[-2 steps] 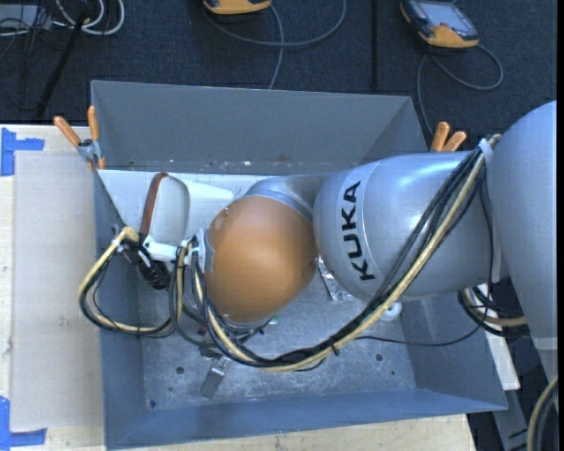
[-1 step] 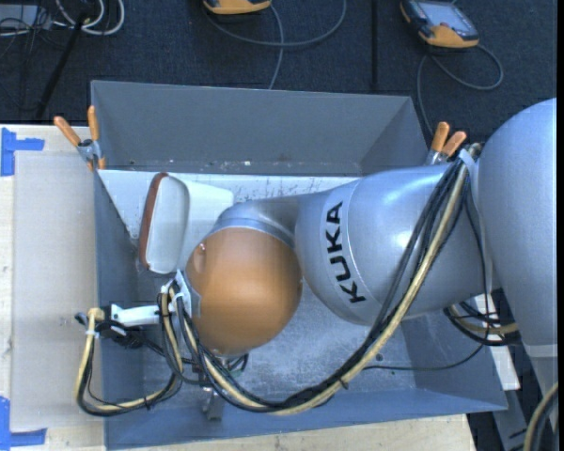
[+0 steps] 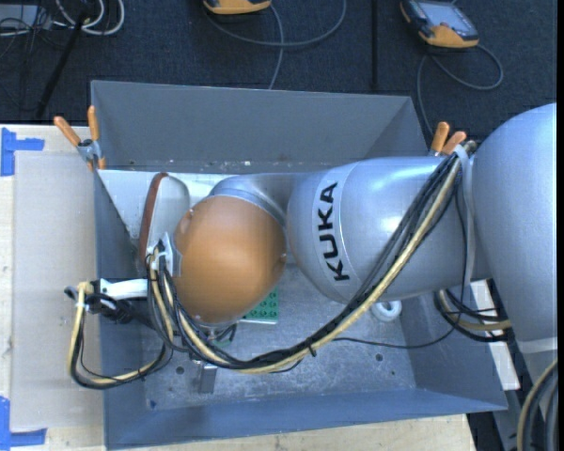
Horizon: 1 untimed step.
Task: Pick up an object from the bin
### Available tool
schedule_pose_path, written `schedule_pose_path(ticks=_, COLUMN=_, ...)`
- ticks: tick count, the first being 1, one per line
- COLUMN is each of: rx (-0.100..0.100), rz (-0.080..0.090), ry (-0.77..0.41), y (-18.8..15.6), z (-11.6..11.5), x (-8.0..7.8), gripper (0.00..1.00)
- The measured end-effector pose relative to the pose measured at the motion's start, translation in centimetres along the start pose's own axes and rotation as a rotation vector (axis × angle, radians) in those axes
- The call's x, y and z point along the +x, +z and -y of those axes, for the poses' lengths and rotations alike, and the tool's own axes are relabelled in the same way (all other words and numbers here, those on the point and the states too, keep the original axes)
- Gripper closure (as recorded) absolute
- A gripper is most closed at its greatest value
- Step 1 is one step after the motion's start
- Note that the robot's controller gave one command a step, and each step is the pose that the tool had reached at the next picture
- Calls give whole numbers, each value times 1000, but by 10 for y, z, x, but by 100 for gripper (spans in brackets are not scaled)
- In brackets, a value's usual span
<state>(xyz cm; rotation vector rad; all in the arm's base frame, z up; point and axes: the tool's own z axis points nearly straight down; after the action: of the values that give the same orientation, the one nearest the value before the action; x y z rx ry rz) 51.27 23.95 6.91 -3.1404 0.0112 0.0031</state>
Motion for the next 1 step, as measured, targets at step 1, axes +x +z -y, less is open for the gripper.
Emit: schedule_pose_path(ticks=1, rx=0, rz=-5, ry=14, y=-31, z=-32, x=72, gripper=0)
